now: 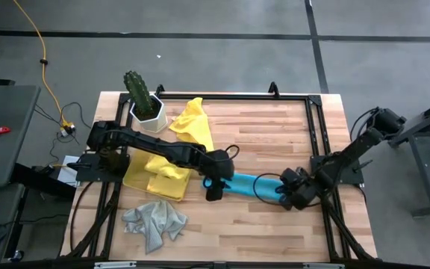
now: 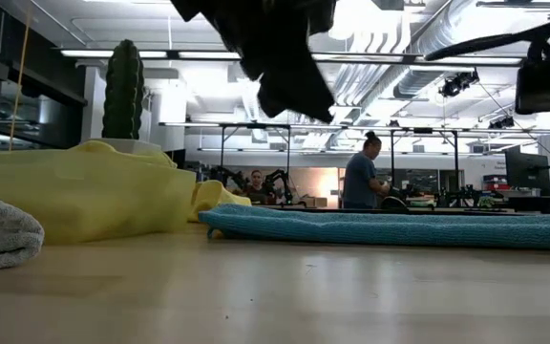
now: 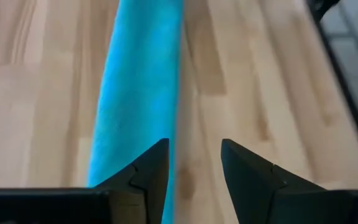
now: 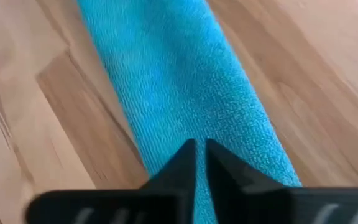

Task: Fold microfiber towels
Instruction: Fold the blue microfiber towel

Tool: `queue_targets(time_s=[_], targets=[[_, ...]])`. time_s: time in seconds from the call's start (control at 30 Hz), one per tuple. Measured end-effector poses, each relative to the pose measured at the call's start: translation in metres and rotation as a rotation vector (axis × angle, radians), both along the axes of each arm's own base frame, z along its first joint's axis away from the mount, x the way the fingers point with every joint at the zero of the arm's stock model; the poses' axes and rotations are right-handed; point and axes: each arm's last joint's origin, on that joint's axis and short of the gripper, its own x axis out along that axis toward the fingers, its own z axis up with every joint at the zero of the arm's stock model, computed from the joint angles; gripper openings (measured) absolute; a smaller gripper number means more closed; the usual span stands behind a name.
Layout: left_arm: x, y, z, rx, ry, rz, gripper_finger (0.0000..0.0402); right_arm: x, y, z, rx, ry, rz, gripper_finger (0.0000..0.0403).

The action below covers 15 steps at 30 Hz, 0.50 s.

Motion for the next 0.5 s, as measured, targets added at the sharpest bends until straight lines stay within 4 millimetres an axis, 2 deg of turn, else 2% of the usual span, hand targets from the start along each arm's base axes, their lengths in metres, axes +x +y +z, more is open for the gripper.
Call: queue_targets(time_s=[0.07,0.2,0.37,0.5], targets=[[0.002,-0.004,0.002,-0.017,-0.028,0.009,0.0133,0.001,-0.001,-0.001,0.002,0.037,0.062,0.0012],[0.006,-0.010,0.006,-0.022,-0.085,0.007,0.0133,-0.002,-0.007,-0.003,-0.003,0.139,0.141,0.0028],[0.005,-0.016,0.005,0.053,-0.080,0.060,0.0133,-0.008,-0.010,-0.005,-0.016,0.235,0.203,0.0003],[0.005,-0.018,0.005,0.080,-0.074,0.079,0.0133,-0.012,-0.012,-0.006,-0.019,0.294,0.242,0.0009]])
